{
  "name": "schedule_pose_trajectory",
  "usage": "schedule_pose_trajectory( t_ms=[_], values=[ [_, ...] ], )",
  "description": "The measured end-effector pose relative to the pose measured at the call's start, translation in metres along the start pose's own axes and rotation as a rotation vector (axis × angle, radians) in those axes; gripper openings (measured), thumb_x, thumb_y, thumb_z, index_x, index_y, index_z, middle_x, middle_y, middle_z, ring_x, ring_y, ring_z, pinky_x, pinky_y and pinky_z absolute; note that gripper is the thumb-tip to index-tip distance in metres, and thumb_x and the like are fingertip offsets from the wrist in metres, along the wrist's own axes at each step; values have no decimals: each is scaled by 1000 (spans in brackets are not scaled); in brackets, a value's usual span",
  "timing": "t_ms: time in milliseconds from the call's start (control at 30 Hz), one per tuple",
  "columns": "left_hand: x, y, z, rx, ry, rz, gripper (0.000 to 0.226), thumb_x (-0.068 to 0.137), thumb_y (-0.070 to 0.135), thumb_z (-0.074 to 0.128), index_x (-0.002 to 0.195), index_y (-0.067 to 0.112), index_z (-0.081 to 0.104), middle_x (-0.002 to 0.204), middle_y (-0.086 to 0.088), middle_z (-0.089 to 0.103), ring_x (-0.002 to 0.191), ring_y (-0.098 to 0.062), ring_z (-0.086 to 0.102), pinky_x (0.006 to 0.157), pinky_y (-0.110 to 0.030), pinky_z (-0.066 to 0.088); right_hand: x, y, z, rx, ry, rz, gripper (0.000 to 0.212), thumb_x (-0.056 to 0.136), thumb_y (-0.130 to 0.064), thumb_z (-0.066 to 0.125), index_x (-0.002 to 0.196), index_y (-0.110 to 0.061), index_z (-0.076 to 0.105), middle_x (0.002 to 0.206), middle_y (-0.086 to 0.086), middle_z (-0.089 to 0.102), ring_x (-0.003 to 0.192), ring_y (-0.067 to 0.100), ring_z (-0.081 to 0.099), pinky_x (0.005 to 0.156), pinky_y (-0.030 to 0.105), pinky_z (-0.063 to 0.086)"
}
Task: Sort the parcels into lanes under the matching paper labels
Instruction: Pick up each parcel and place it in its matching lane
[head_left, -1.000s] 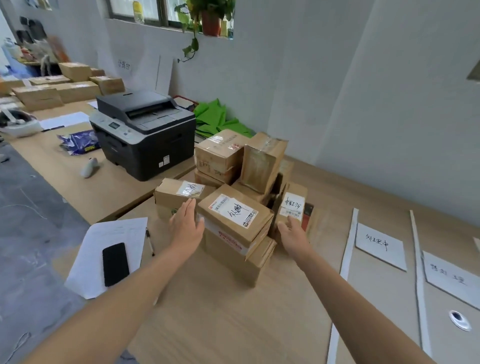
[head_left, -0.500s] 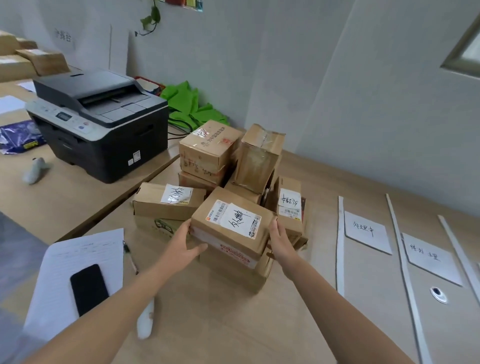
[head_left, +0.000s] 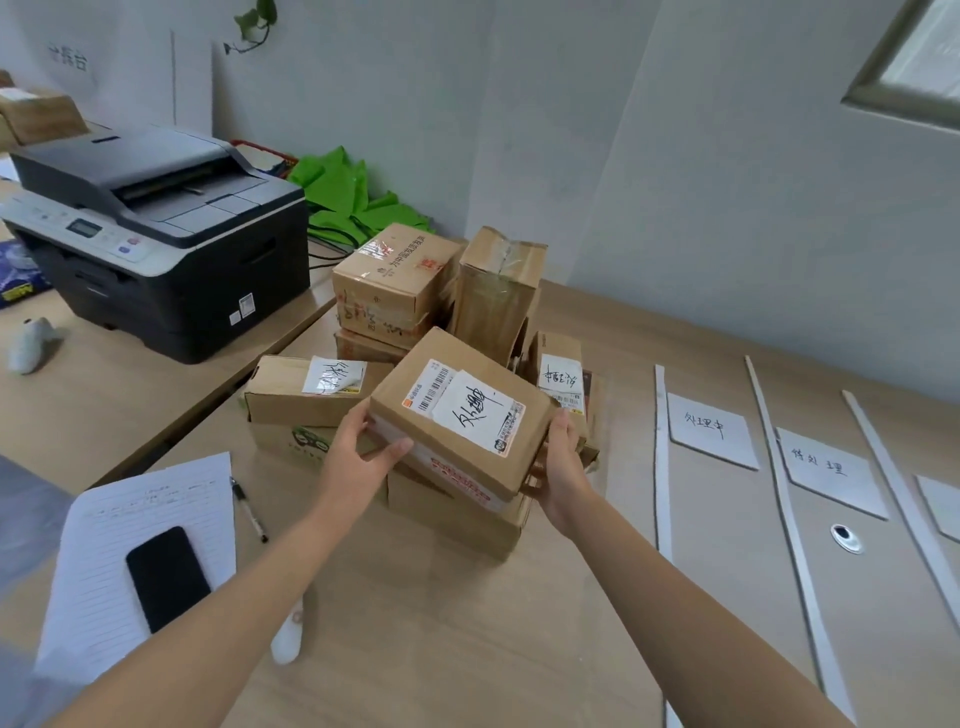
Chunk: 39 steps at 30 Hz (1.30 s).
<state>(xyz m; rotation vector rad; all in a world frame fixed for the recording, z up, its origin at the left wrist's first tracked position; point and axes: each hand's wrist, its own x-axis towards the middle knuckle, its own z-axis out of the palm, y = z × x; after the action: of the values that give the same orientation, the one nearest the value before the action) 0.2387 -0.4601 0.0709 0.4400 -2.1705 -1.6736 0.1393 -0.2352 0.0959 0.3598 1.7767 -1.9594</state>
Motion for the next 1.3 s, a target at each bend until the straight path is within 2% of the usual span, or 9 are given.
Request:
schedule_pose_trajectory(
  t_ms=[67, 133, 267, 467, 667, 867, 967, 1100, 1300],
  values=[
    [-4, 14, 3, -20, -16, 50, 62, 80, 34, 76, 132, 46, 44, 130, 22, 47, 118, 15, 44, 89, -9, 40, 0, -2, -6, 66, 18, 14, 48, 96, -69, 29, 131, -37, 36, 112, -1, 67, 94, 18, 67, 82, 45, 57],
    [-8, 26, 6, -65, -60, 84, 64, 79, 40, 75, 130, 54, 39, 132, 21, 41, 117, 20, 43, 90, -5, 41, -3, -3, -12, 125, 34, 38, 63, 86, -76, 40, 133, -33, 40, 119, 0, 68, 105, 23, 68, 86, 51, 57],
    [-20, 48, 15, -239, -152, 61, 65, 77, 55, 76, 132, 54, 42, 134, 5, 54, 123, -11, 56, 100, -41, 53, -18, -10, -30, 136, -21, 30, 76, 76, -78, 48, 135, -29, 45, 118, 9, 72, 106, 26, 63, 96, 62, 45],
    [-33, 80, 43, -337, -48, 23, 82, 65, 65, 80, 134, 50, 39, 147, -5, 38, 129, -24, 51, 102, -53, 49, -68, -27, -76, 127, -160, -18, 51, 95, -62, 41, 125, -26, 63, 117, 8, 72, 108, 29, 67, 93, 60, 53],
    [-71, 98, 109, -258, 69, -43, 60, 70, 75, 70, 111, 36, 49, 129, -5, 52, 116, -19, 58, 102, -48, 50, -114, -26, -142, 159, -194, -55, 53, 94, -52, 39, 126, -17, 63, 90, -2, 63, 71, 15, 53, 78, 40, 51],
    [-132, 133, 197, -445, -154, -141, 30, 102, 23, 51, 132, 17, 50, 133, -7, 60, 122, -21, 57, 98, -34, 46, -165, -10, -243, 143, -254, -101, 56, 86, -52, 46, 130, -20, 62, 110, 4, 61, 95, 26, 59, 82, 48, 51],
    [-166, 141, 248, -462, -278, -164, 32, 104, 25, 46, 135, 24, 51, 137, -5, 60, 124, -19, 57, 109, -39, 41, -189, -2, -297, 105, -135, -114, 56, 82, -60, 50, 123, -25, 66, 117, -1, 68, 103, 24, 62, 81, 42, 49],
    [-221, 152, 307, -422, -390, -156, 31, 106, 28, 41, 135, 32, 52, 128, 3, 65, 124, -17, 57, 111, -40, 39, -222, 7, -362, 53, 50, -128, 45, 90, -60, 46, 119, -33, 68, 121, -9, 71, 117, 15, 62, 109, 47, 42],
    [-270, 161, 355, -341, -568, -176, 41, 104, 47, 38, 139, 32, 54, 132, 4, 65, 125, -16, 59, 113, -46, 39, -273, 23, -424, 3, 107, -161, 38, 102, -52, 35, 112, -40, 70, 110, -15, 74, 106, 8, 66, 97, 35, 50]
  ],
)
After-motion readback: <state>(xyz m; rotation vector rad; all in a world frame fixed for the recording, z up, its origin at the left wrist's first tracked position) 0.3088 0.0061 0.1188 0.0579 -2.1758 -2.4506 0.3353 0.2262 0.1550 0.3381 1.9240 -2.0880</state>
